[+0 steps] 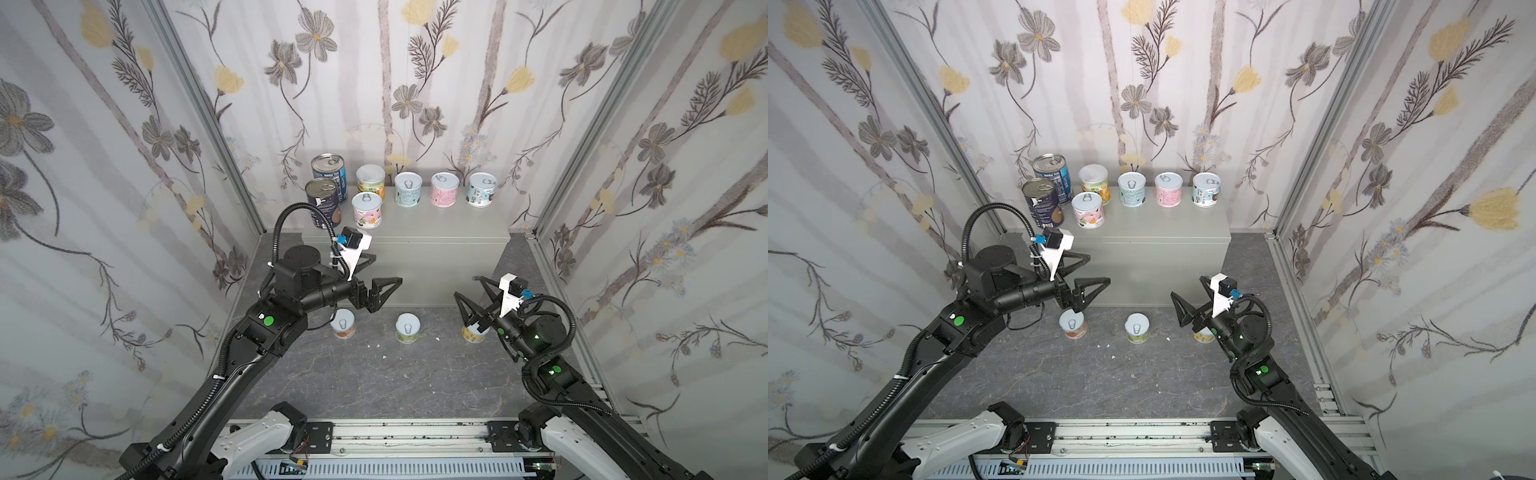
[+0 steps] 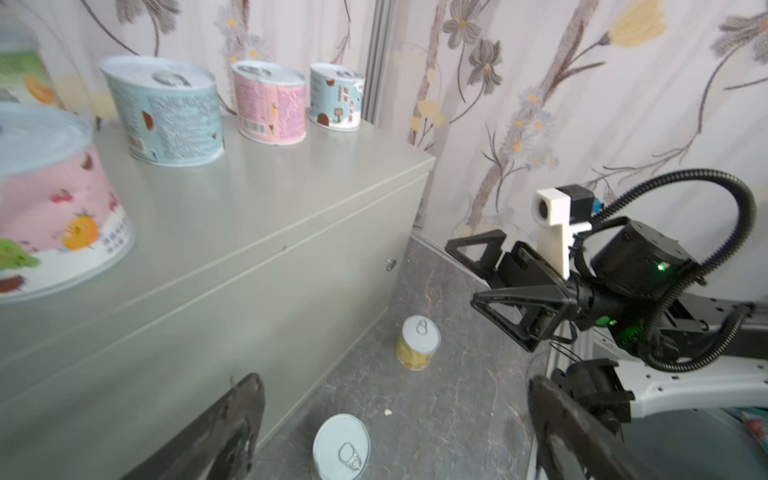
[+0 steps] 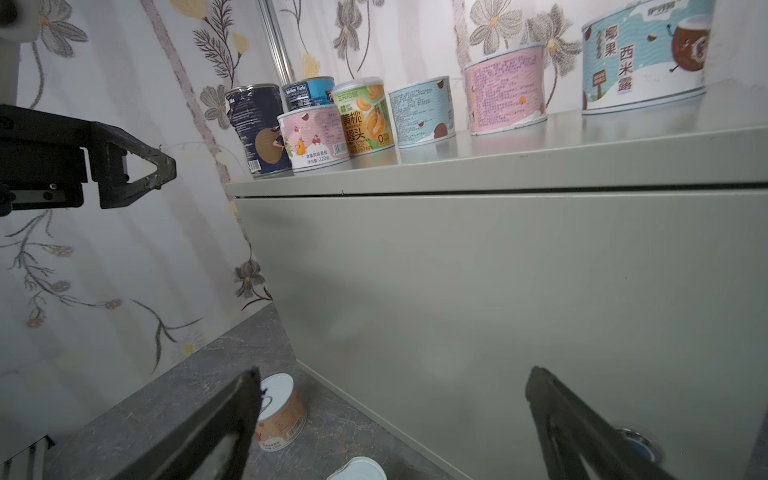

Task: Place and organize the canned foods onto the counter
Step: 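Lower the left gripper over a white-lidded floor can near the cabinet base, then close the left gripper on the white-lidded floor can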

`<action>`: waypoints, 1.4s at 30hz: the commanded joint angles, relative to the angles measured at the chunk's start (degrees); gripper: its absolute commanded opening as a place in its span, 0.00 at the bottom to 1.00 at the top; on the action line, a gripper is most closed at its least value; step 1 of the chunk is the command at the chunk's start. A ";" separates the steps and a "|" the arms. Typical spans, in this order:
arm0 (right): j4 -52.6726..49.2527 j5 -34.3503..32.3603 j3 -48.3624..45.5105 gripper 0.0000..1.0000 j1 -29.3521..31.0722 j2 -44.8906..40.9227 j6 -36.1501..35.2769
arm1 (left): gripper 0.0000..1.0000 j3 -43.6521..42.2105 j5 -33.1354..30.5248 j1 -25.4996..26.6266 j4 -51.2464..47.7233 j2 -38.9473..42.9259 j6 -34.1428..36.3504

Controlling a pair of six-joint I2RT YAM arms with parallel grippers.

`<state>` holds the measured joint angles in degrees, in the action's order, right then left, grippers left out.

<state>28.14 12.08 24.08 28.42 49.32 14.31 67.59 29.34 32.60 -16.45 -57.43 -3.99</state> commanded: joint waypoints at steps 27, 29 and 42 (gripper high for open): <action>6.63 -10.23 -1.16 1.00 9.90 12.52 -0.89 | 1.00 -33.38 -49.03 1.13 4.09 -7.96 -26.77; 6.90 -10.58 -1.12 1.00 10.00 12.64 -1.24 | 1.00 -35.67 -49.95 1.05 6.83 -8.14 -22.87; 7.24 -10.78 0.23 1.00 10.35 11.82 -3.24 | 1.00 -42.28 -47.05 -2.20 22.80 -10.94 -15.08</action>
<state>33.21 1.54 23.62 38.65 61.43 11.90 25.78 -17.80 31.11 -0.69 -67.46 -19.49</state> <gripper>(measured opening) 0.996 0.997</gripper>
